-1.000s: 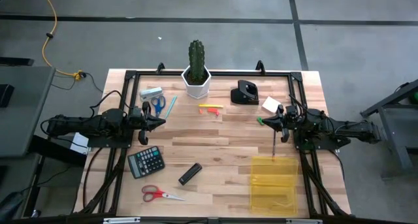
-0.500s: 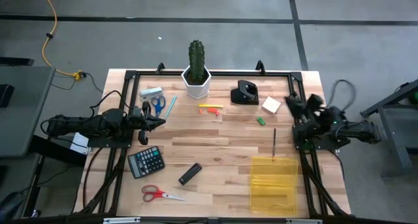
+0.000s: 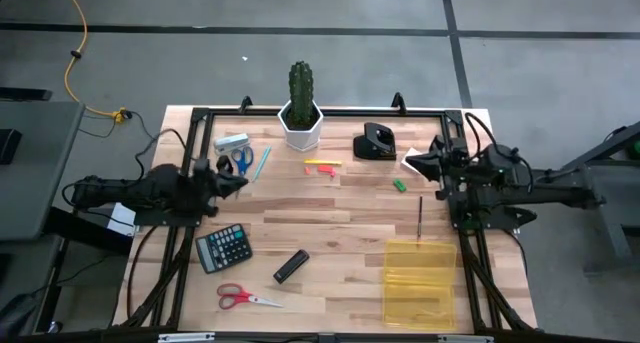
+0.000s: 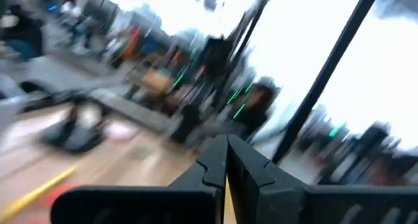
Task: Pack school essentials
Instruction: Put the black pencil on the yellow supply box
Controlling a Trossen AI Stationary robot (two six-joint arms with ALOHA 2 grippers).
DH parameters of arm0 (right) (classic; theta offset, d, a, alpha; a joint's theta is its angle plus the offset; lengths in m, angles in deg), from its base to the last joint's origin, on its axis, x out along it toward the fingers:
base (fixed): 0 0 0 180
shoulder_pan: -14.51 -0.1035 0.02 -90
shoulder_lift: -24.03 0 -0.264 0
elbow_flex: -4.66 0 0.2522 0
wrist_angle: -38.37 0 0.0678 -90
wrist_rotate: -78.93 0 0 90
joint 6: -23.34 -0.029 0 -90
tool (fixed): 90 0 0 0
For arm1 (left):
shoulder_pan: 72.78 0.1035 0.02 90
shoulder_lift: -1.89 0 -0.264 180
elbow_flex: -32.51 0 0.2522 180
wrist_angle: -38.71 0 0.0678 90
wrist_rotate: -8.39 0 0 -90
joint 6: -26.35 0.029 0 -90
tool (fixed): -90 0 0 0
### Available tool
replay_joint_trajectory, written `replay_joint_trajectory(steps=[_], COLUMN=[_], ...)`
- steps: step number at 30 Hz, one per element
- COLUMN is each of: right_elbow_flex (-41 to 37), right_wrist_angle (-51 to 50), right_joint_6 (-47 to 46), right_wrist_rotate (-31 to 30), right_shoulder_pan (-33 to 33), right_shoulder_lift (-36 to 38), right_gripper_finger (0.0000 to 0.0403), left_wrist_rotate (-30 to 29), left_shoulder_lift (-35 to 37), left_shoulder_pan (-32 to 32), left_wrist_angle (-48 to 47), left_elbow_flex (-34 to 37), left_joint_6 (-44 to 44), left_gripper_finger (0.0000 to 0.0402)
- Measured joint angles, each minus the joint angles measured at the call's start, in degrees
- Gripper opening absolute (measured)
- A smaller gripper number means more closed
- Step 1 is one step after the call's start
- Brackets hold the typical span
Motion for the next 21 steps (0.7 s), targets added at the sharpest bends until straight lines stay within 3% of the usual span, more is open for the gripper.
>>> replay_joint_trajectory(steps=[3, 5, 9, 13, 17, 21], right_elbow_flex=[2.4, 3.55, 4.62, 4.73, 4.73, 4.73], right_wrist_angle=[0.18, 0.59, 1.7, 1.73, 1.8, 1.96], right_joint_6=[-0.63, -0.62, -0.3, -0.03, -2.0, -11.92], right_wrist_rotate=[0.0, 0.0, 0.0, 0.19, 0.28, 0.41], right_shoulder_pan=[-0.01, -0.01, -0.01, -0.01, 0.01, 0.0], right_shoulder_lift=[-2.8, -4.42, -6.74, -7.17, -6.99, -6.99], right_gripper_finger=[0.0, 0.0, 0.0, 0.0, 0.0, 0.0], left_wrist_rotate=[-2.62, -2.96, -0.57, 0.24, 0.24, 0.24], left_shoulder_lift=[-0.13, -1.04, -7.02, -16.34, -22.68, -25.83], left_shoulder_pan=[0.15, 0.16, 0.13, 0.13, 0.13, 0.13], left_wrist_angle=[12.17, 13.96, 2.49, -8.77, -10.86, -9.91], left_elbow_flex=[-0.39, -2.74, -12.05, -22.35, -28.91, -31.28], left_joint_6=[-3.61, -3.37, -3.34, 2.0, 7.22, 9.39], left_gripper_finger=[0.0, 0.0, 0.0, 0.0, 0.0, 0.0])
